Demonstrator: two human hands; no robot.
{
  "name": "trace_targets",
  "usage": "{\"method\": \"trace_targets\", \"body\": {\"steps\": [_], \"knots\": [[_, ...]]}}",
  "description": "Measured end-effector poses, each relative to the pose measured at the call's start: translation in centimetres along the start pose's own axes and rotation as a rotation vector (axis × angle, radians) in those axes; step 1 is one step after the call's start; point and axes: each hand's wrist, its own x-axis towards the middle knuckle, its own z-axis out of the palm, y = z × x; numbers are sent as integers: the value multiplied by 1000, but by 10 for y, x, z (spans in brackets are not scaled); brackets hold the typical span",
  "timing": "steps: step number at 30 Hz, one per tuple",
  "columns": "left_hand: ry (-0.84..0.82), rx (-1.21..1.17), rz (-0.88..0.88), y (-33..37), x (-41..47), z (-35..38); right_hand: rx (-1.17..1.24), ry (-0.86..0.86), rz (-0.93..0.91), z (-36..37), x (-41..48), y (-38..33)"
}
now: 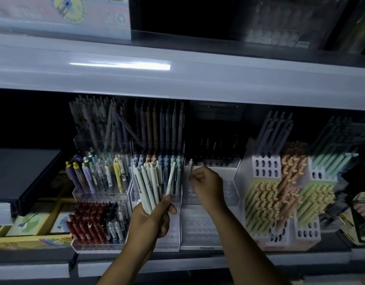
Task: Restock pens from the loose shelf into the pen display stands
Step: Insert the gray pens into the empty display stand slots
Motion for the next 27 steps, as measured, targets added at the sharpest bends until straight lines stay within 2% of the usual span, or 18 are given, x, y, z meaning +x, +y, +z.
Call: {"method": "trace_targets", "body": {"steps": [4,7,9,15,18,22,24,27], "knots": [[-4,12,-7,-2,1,0,249,-96,-8,-14,-28,-27],[-1,11,-12,-4,2,1,416,-334,-5,-24,-38,-44],[-1,2,-8,-5,3,1,390,-423,-14,-24,-39,-50],[-41,34,39,-5,6,0,267,-463,12,-23,-38,-48],[-11,17,31,-5,8,2,333,-392,41,-23,-36,-47],[25,-17,-19,-4,10,-2,512,-112,127,-31,-19,-41],[11,-22,-29,-3,10,-5,465,26,86,-35,-7,-32],[-17,-22,-30,-1,10,-7,262,159,-12,-34,5,-14]]}}
